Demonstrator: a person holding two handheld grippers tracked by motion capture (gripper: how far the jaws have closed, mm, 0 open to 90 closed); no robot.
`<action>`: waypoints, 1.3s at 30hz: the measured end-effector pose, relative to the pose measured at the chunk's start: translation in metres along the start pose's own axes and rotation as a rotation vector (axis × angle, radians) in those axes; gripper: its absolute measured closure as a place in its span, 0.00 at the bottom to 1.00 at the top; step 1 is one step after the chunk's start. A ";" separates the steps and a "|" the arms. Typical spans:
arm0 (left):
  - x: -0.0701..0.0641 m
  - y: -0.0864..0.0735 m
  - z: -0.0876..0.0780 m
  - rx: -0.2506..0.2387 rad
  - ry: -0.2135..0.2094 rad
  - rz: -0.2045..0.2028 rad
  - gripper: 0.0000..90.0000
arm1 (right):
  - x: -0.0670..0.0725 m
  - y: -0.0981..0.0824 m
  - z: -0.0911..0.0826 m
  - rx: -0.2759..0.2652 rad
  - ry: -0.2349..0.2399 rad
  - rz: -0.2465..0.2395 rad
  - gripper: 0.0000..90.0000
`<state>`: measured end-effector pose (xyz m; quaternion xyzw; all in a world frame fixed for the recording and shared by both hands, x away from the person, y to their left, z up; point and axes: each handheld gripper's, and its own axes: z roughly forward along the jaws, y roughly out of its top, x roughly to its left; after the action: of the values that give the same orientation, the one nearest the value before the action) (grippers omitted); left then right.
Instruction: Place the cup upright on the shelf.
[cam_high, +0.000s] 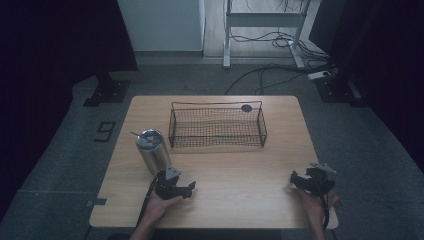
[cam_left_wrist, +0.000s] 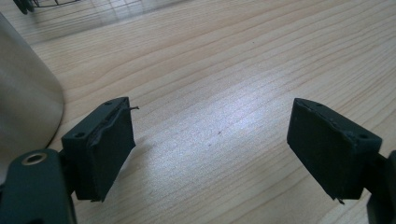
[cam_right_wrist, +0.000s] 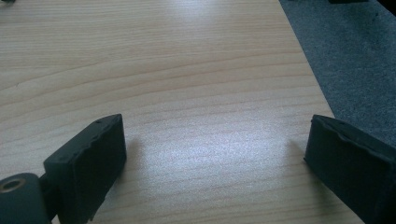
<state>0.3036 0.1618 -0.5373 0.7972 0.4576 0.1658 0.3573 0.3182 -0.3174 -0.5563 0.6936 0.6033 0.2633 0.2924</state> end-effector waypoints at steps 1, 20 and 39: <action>0.000 0.000 0.000 0.001 0.001 0.001 0.17 | 0.000 0.000 0.000 -0.001 0.000 0.000 0.06; -0.001 -0.001 -0.001 -0.001 -0.002 -0.026 0.17 | 0.001 0.000 0.000 -0.006 0.003 -0.006 0.08; -0.009 0.006 -0.020 -0.123 -0.068 -0.014 0.18 | 0.002 -0.001 -0.001 -0.009 0.002 -0.002 0.09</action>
<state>0.2904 0.1602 -0.5191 0.7756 0.4397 0.1638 0.4222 0.3170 -0.3152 -0.5561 0.6915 0.6032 0.2663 0.2950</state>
